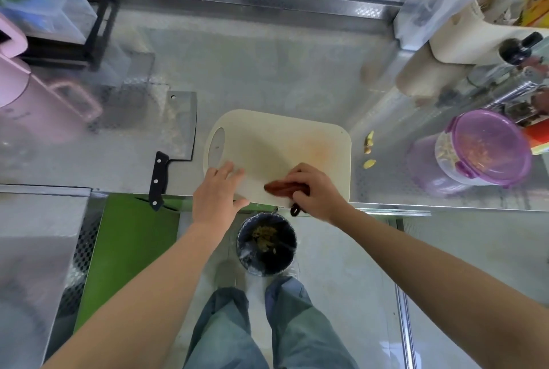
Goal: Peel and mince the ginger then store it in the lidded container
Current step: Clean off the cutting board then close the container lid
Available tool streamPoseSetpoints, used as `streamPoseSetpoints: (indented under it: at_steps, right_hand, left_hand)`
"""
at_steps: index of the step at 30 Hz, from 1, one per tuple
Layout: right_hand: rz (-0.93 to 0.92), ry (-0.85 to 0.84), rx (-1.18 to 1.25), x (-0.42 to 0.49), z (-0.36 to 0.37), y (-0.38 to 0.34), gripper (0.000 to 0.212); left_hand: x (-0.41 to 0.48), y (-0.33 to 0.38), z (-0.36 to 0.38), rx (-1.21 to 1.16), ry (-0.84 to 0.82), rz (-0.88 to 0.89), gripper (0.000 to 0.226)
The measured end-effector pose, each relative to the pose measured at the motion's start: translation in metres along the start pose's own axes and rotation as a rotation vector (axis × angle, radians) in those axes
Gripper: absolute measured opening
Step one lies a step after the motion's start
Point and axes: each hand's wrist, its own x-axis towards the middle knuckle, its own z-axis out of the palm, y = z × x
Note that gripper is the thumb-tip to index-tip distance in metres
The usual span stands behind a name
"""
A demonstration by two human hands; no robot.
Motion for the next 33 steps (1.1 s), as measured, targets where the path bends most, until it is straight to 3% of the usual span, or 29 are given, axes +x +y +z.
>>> streamPoseSetpoints:
  at_steps: [3, 5, 8, 11, 13, 15, 18, 21, 24, 26, 30, 33]
  right_hand:
    - [0.231, 0.426, -0.07, 0.008, -0.013, 0.015, 0.042]
    - [0.351, 0.521, -0.194, 0.002, -0.003, 0.024, 0.046]
    - [0.244, 0.451, -0.215, -0.015, 0.038, 0.014, 0.046]
    - [0.071, 0.215, -0.038, -0.03, 0.06, -0.016, 0.042]
    - [0.063, 0.123, 0.153, -0.032, 0.052, -0.023, 0.039]
    - [0.155, 0.282, 0.22, -0.024, 0.031, -0.015, 0.043]
    - [0.352, 0.549, -0.026, -0.013, 0.003, 0.016, 0.049]
    - [0.299, 0.458, -0.153, -0.018, 0.018, 0.021, 0.046]
    - [0.098, 0.174, -0.071, -0.034, 0.046, 0.001, 0.039]
    - [0.044, 0.074, -0.008, -0.032, 0.042, -0.009, 0.039]
    - [0.087, 0.268, -0.017, 0.009, 0.018, -0.006, 0.047]
    - [0.073, 0.18, -0.13, 0.024, 0.028, -0.003, 0.05]
  left_hand:
    - [0.0, 0.001, 0.002, 0.012, 0.003, -0.001, 0.063]
    - [0.0, 0.002, 0.003, 0.005, 0.009, -0.005, 0.062]
    - [0.0, 0.001, 0.006, -0.009, 0.002, -0.011, 0.063]
    - [0.001, -0.001, 0.005, 0.003, -0.005, -0.009, 0.065]
    - [0.001, -0.001, 0.005, -0.003, -0.004, -0.001, 0.065]
    - [0.001, -0.002, 0.005, -0.003, -0.004, 0.006, 0.066]
    - [0.001, -0.002, 0.005, 0.017, -0.009, 0.01, 0.067]
    - [0.002, -0.002, 0.004, 0.013, -0.011, 0.012, 0.067]
    - [0.001, -0.002, 0.004, 0.014, -0.011, 0.011, 0.066]
    - [0.002, -0.003, 0.003, 0.011, -0.016, 0.013, 0.066]
    - [0.003, -0.007, -0.001, -0.015, -0.046, 0.024, 0.072]
    - [0.003, -0.012, -0.002, -0.021, -0.048, 0.039, 0.071]
